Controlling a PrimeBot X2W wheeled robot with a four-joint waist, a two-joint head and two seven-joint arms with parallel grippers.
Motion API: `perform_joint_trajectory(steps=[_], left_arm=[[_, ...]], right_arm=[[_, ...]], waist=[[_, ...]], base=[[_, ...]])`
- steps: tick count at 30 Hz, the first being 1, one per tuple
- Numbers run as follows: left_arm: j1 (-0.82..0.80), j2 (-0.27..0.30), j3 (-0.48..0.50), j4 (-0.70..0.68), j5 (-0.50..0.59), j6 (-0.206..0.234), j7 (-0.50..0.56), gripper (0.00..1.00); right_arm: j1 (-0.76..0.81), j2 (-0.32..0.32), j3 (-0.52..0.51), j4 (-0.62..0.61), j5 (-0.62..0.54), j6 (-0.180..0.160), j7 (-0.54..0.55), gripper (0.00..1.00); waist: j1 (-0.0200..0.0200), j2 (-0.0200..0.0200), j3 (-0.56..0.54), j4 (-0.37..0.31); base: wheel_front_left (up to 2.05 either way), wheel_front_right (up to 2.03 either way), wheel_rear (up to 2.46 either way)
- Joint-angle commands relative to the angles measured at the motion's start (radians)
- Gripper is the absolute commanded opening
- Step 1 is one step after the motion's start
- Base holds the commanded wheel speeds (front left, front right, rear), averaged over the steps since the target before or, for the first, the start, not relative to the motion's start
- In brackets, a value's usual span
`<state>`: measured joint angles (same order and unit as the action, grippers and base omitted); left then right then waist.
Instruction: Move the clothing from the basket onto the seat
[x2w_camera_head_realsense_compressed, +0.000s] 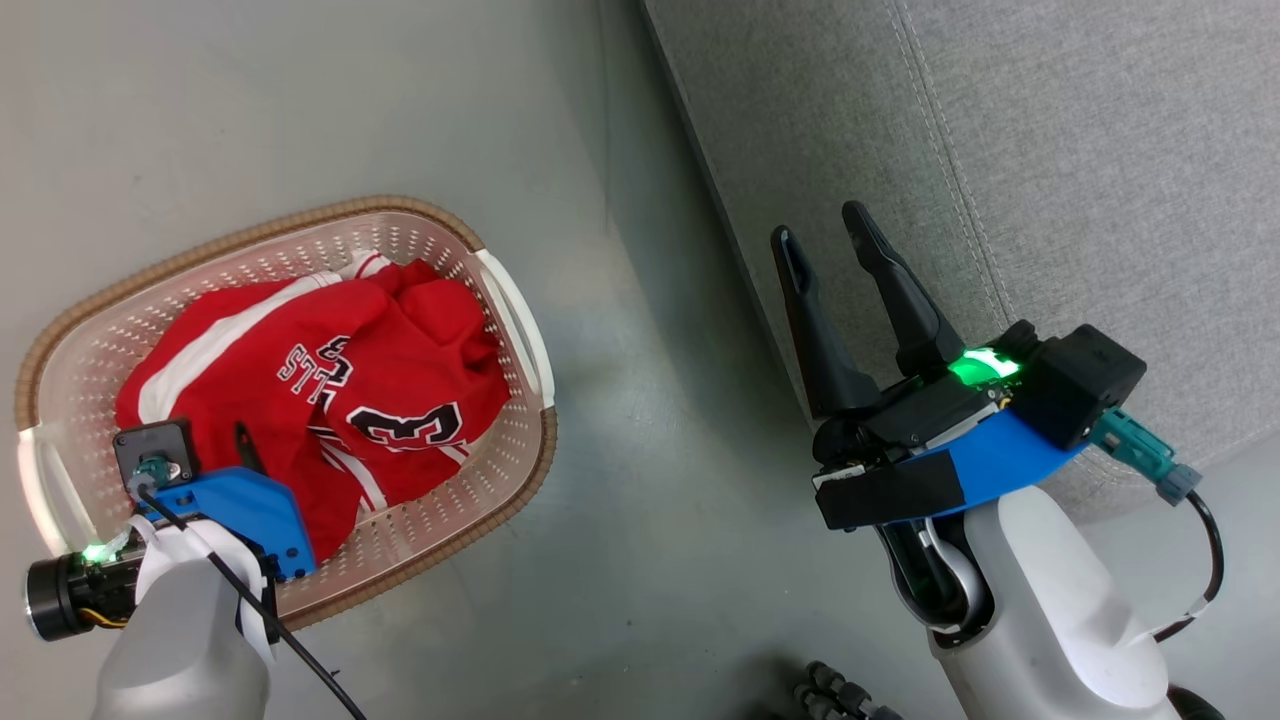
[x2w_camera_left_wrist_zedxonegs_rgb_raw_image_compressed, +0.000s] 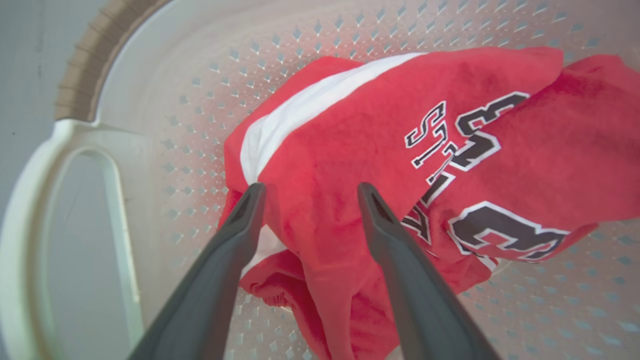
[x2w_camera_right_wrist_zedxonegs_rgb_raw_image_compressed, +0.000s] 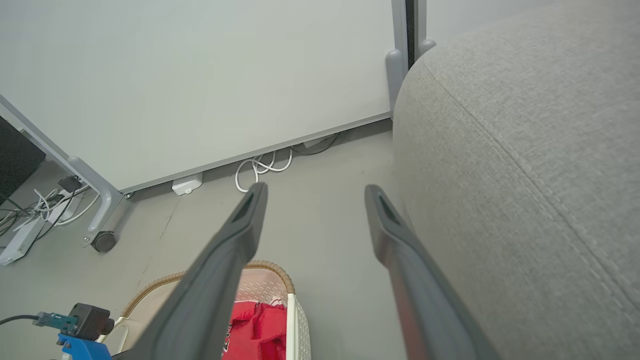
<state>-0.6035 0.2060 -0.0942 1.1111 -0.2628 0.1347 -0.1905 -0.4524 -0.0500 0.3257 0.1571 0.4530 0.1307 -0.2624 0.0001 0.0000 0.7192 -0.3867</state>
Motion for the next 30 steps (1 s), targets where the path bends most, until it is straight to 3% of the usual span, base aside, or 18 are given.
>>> perform_joint_trajectory(steps=[1,18,28,29,30], left_arm=[[-0.026,0.007,0.006,0.005,-0.005,0.009,0.004,1.00],[-0.058,0.007,0.019,0.040,-0.054,0.022,0.049,1.00],[-0.066,-0.014,0.019,0.056,-0.086,-0.005,0.105,1.00],[-0.066,-0.014,0.017,0.057,-0.088,-0.005,0.108,0.98],[-0.065,-0.014,0.015,0.057,-0.090,-0.006,0.112,0.90]], right_arm=[[-0.019,-0.001,0.006,-0.008,0.007,0.000,-0.004,1.00],[-0.032,-0.001,0.030,-0.025,0.035,0.000,-0.004,1.00],[-0.031,-0.001,0.037,-0.028,0.044,0.000,-0.004,1.00],[-0.031,-0.001,0.038,-0.028,0.044,0.000,-0.004,1.00],[-0.032,-0.001,0.038,-0.027,0.044,0.000,-0.004,1.00]], waist=[[-0.0001,0.0000,0.010,-0.005],[-0.0001,0.0000,0.075,-0.027],[-0.0001,0.0000,0.090,-0.028],[-0.0001,0.0000,0.090,-0.028],[-0.0001,0.0000,0.089,-0.028]], base=[[0.00,0.00,0.00],[0.00,0.00,0.00],[0.00,0.00,0.00],[0.00,0.00,0.00],[0.00,0.00,0.00]])
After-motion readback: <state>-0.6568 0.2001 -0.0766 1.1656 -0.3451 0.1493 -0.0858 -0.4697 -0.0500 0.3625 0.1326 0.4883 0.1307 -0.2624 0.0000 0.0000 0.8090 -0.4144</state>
